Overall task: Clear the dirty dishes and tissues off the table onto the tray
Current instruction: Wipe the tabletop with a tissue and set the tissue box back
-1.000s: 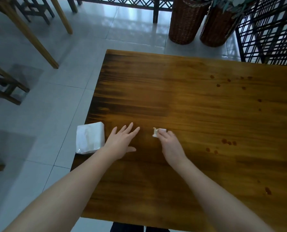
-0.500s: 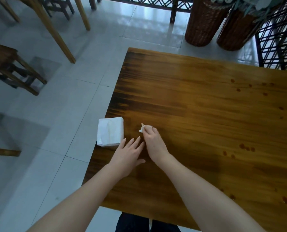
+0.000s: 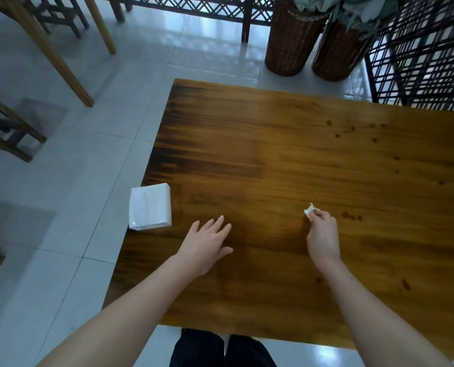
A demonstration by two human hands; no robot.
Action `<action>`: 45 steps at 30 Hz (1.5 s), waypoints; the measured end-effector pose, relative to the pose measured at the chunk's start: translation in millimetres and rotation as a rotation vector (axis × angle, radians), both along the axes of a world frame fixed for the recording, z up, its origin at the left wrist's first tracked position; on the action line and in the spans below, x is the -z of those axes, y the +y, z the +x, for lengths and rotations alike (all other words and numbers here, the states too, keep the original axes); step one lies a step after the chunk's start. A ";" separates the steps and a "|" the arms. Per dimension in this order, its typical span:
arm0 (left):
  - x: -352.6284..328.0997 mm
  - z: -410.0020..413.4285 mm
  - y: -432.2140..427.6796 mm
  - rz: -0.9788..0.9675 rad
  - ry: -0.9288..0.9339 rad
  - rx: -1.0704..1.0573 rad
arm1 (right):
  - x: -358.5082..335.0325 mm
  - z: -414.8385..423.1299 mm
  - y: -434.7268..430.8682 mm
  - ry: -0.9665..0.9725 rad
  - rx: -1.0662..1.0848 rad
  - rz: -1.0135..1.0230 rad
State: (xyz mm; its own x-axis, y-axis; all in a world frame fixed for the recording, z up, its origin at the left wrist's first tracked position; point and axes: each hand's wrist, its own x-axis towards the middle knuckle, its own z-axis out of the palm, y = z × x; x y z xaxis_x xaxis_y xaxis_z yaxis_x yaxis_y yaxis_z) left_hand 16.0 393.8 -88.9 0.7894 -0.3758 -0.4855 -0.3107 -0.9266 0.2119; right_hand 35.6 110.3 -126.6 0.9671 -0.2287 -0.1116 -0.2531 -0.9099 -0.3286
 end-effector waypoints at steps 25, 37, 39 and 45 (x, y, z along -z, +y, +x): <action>-7.3 1.9 -90.5 0.053 0.022 0.131 | -1.7 -28.9 -98.4 -0.003 0.084 -0.064; 5.6 12.1 -111.4 0.130 0.042 0.168 | 7.4 -34.5 -25.9 -0.066 -0.183 0.085; 2.1 14.6 -112.6 0.144 0.065 0.174 | 6.7 -28.2 -34.6 -0.064 -0.256 0.064; -2.5 14.2 -119.3 0.175 0.095 0.161 | 4.9 -0.1 -115.9 -0.072 0.005 -0.002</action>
